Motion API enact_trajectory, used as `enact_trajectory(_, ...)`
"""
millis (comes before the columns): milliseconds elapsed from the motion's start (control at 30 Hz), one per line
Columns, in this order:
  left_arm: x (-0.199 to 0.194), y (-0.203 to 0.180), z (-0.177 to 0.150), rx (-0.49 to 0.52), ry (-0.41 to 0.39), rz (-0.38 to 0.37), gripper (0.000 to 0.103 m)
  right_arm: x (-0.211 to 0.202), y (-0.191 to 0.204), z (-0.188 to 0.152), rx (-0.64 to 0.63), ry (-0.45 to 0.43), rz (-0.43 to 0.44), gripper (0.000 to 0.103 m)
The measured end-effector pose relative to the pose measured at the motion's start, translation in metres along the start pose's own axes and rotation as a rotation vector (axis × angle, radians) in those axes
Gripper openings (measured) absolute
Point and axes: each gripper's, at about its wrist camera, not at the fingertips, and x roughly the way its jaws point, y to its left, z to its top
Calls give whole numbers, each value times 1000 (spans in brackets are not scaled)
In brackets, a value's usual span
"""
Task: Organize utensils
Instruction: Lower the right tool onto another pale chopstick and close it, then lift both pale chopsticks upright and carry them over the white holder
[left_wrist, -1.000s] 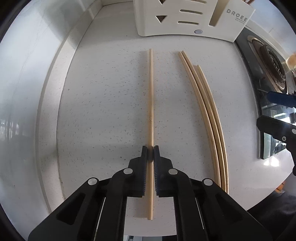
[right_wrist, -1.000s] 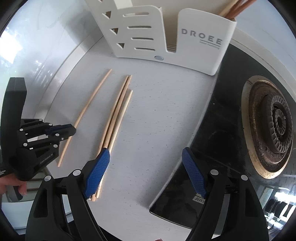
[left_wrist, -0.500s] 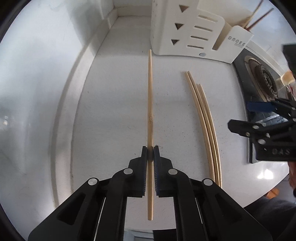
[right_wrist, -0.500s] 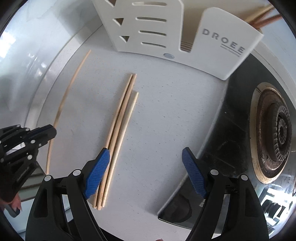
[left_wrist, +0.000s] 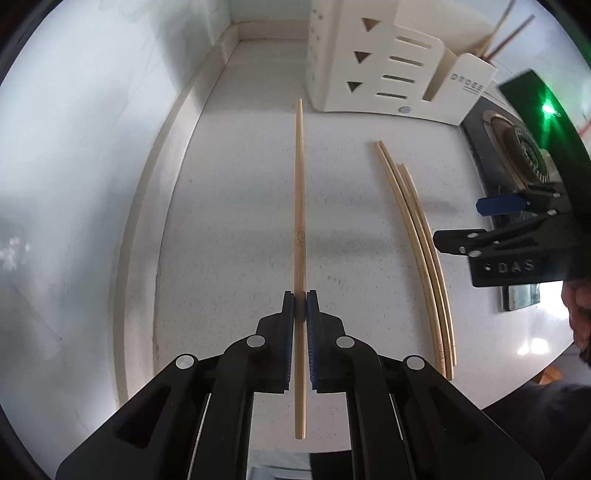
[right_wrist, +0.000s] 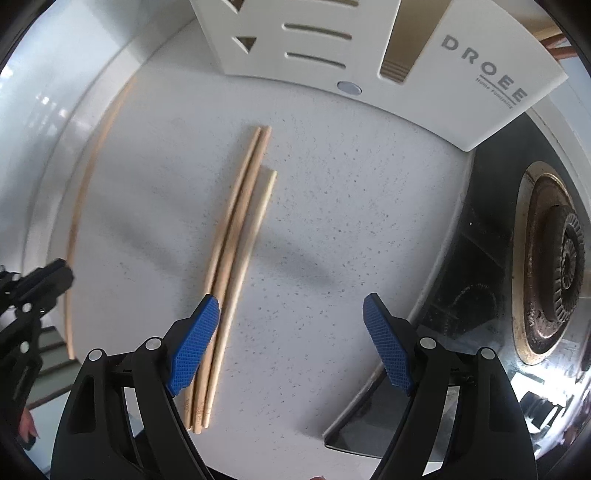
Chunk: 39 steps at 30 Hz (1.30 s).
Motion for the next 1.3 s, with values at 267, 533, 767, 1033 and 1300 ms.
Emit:
enact_trajectory(267,3,-4,-1,9,-1,-15,6,14,13,2,3,45,-20,81)
enact_trajectory(533,9,-4,4,-13,25,-45,6,20,26,8,-14,92,-40,83)
enact_trajectory(767,15,-3,3,-40,51,-26,6,21,29,28,-68,139,-41,74)
enact_trajectory(1033,14,-10,9,-48,43,-4,6,17,28,40,-47,177,-39,36)
enact_trajectory(1300,14,-8,11,-78,42,-21,6,18,21,48,-5,195,13,10)
